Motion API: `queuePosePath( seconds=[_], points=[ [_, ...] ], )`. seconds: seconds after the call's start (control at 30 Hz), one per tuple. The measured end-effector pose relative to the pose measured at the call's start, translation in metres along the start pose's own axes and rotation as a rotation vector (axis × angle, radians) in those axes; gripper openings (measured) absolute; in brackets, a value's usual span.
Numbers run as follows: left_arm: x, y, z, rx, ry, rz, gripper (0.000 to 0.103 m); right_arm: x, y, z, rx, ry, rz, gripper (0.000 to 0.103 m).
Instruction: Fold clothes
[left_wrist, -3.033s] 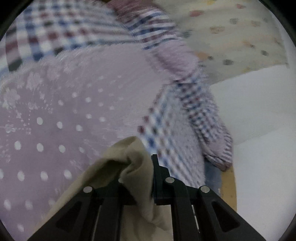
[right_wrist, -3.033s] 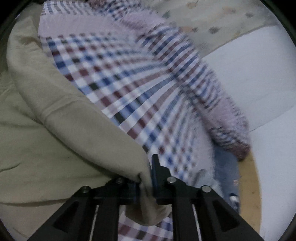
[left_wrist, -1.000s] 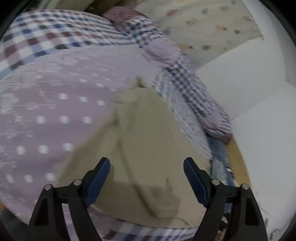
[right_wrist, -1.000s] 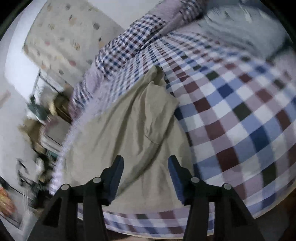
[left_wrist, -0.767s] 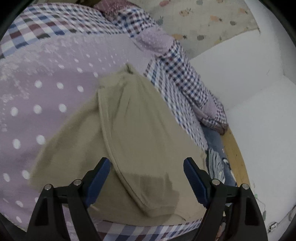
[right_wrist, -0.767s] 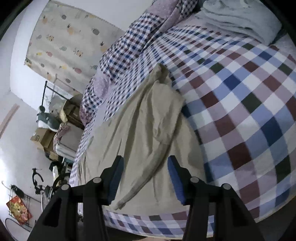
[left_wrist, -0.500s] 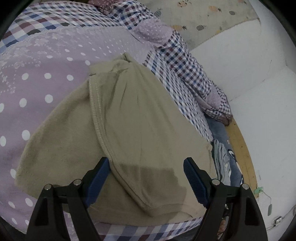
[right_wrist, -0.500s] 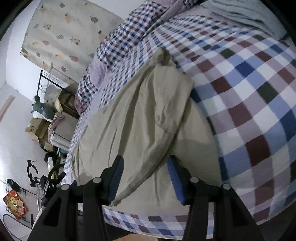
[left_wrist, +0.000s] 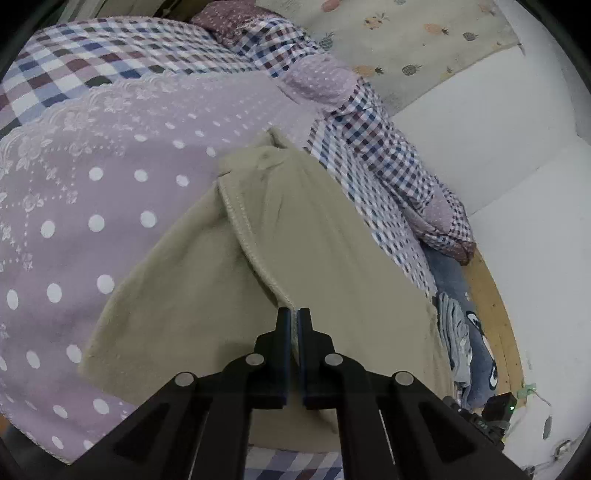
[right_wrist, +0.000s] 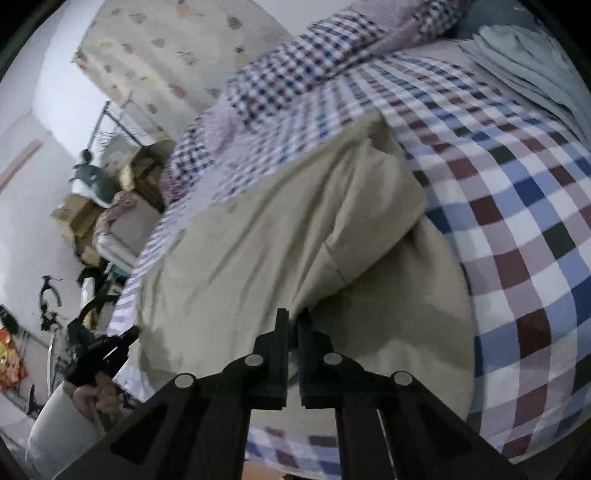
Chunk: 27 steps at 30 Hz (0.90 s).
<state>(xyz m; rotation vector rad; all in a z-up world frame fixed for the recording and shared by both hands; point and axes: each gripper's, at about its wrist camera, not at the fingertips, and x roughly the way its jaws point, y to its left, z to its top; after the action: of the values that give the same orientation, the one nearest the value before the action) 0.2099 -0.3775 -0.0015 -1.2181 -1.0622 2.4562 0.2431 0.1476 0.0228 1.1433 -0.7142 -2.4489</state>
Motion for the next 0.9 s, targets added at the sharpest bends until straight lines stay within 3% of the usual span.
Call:
queuePosePath(
  seconds=[0.07, 0.17, 0.3, 0.33, 0.4, 0.43, 0.57, 0.77, 0.9],
  points=[
    [0.004, 0.003, 0.001, 0.001, 0.027, 0.047, 0.002, 0.008, -0.007, -0.003, 0.002, 0.054, -0.064, 0.002],
    [0.002, 0.001, 0.0, 0.008, 0.013, 0.056, 0.002, 0.018, -0.018, -0.006, 0.028, 0.11, -0.149, 0.002],
    [0.001, 0.008, 0.0, -0.015, 0.012, 0.056, 0.005, 0.005, -0.023, -0.004, 0.075, 0.062, -0.131, 0.007],
    [0.001, 0.008, 0.0, -0.019, 0.012, 0.055, 0.005, 0.001, -0.026, -0.002, 0.096, 0.045, -0.118, 0.01],
    [0.003, 0.009, 0.0, -0.026, 0.012, 0.053, 0.005, -0.013, -0.037, 0.001, 0.146, -0.015, -0.138, 0.029],
    [0.004, 0.01, 0.0, -0.03, 0.011, 0.052, 0.005, -0.019, -0.042, 0.004, 0.164, -0.035, -0.155, 0.045],
    [0.007, 0.008, 0.001, -0.039, 0.01, 0.054, 0.006, -0.03, -0.061, 0.02, 0.185, -0.072, -0.224, 0.046],
    [0.009, 0.006, 0.001, -0.035, 0.009, 0.052, 0.011, -0.003, -0.038, 0.031, -0.072, 0.001, -0.377, 0.044],
    [0.01, 0.006, 0.0, -0.033, 0.009, 0.053, 0.012, 0.015, -0.03, 0.036, -0.186, 0.004, -0.416, 0.041]
  ],
)
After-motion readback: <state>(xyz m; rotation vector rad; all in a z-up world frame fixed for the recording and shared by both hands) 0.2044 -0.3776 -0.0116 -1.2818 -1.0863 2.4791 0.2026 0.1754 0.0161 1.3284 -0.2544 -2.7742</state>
